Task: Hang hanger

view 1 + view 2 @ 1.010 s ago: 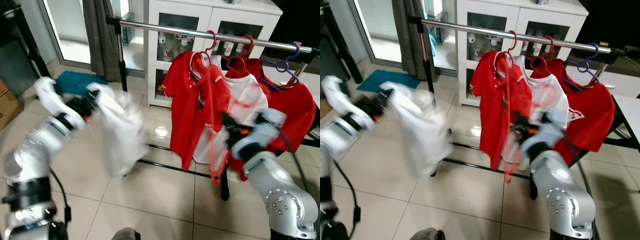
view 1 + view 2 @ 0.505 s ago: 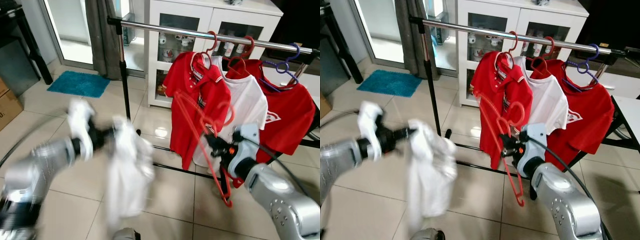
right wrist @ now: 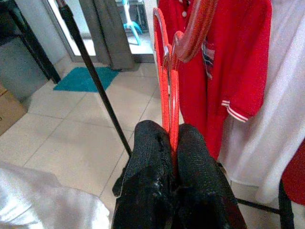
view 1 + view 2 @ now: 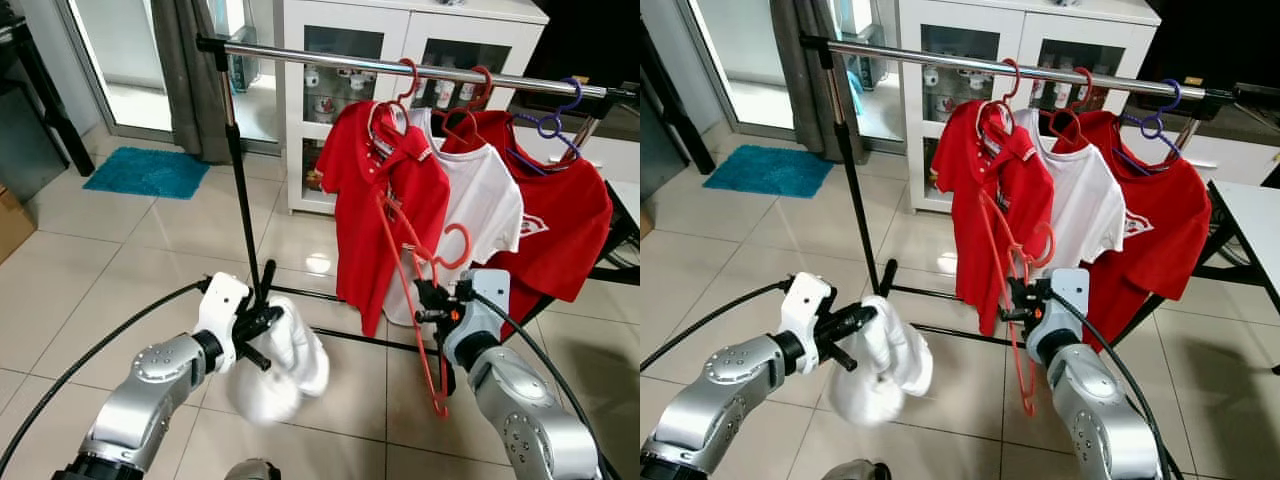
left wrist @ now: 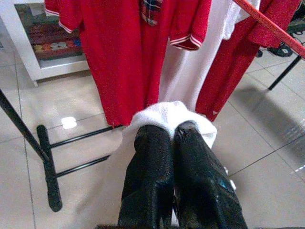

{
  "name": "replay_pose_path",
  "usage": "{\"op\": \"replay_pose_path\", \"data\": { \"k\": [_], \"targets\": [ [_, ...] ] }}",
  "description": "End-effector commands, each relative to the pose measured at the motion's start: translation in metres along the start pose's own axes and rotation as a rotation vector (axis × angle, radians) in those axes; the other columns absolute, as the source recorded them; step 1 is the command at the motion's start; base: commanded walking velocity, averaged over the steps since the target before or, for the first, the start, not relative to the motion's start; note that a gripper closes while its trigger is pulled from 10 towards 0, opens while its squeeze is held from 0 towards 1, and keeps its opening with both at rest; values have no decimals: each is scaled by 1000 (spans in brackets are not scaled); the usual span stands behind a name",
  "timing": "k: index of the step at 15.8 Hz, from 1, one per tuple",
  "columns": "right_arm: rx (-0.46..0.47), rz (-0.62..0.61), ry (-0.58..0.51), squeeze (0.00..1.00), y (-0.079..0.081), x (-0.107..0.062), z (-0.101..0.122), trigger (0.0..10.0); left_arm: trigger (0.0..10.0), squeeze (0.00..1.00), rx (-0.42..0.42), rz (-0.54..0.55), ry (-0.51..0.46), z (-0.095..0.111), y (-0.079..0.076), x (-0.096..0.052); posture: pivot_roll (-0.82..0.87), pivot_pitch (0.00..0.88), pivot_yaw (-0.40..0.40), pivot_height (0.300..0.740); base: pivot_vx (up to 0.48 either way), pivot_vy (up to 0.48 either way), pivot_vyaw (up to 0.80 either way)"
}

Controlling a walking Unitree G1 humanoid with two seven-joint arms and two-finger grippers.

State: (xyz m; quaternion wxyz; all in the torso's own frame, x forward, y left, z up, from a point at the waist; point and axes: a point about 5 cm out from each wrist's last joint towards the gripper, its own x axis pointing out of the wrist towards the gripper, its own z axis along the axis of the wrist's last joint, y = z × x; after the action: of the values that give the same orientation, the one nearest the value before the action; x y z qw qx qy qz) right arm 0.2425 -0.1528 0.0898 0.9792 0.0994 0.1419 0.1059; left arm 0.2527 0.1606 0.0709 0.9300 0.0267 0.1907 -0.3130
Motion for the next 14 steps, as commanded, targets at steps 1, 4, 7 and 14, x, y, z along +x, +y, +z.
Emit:
{"op": "replay_pose_path", "data": {
  "k": [1,4,7,14],
  "targets": [
    [-16,4,-12,0,-2,0,1,10000,0,0,24,0,-4,0,-1,0,-17,0,5,740,0,0,0],
    [-58,36,-18,0,-5,-2,6,10000,0,0,33,-37,-43,10,-1,2,-38,0,-12,740,0,0,0],
    [-19,-78,48,0,-16,-10,-13,10000,0,0,-196,88,-197,17,-6,1,-69,0,12,740,0,0,-533],
    [-59,-82,26,0,-13,-21,5,10000,10000,0,-225,265,-91,10,0,0,-75,0,-15,740,0,0,-800]
  ]
}}
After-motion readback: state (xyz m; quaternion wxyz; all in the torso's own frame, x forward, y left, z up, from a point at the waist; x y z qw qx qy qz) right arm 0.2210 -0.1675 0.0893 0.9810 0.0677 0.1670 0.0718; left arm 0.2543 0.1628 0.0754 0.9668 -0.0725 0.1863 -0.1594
